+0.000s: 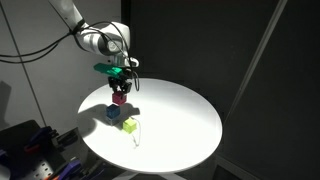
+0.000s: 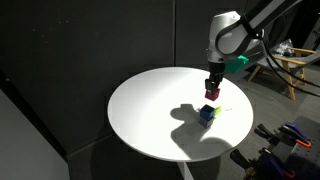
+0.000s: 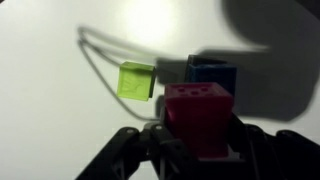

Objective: Put the pink block on top of the stack on the left.

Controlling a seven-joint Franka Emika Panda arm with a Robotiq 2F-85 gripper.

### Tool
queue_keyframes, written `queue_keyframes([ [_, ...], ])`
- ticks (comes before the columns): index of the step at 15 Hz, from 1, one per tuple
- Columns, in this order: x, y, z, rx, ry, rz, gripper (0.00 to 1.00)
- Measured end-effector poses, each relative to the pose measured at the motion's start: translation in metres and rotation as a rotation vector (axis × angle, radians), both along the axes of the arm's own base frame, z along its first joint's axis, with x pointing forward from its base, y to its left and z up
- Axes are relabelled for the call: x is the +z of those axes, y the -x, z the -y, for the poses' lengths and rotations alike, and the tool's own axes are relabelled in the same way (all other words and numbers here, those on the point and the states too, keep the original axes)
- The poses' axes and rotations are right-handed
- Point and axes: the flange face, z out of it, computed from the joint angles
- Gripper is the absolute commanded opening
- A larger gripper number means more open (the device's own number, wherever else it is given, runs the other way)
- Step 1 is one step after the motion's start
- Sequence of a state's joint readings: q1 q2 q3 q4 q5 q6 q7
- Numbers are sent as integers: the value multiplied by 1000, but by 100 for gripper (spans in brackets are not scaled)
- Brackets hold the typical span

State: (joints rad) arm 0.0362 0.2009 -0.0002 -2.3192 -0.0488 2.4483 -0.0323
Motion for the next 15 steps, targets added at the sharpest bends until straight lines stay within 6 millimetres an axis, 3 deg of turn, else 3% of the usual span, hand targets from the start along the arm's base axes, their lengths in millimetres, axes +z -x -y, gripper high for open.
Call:
queue_keyframes([
  [15,-9,18,-32,54,-3,-41,27],
])
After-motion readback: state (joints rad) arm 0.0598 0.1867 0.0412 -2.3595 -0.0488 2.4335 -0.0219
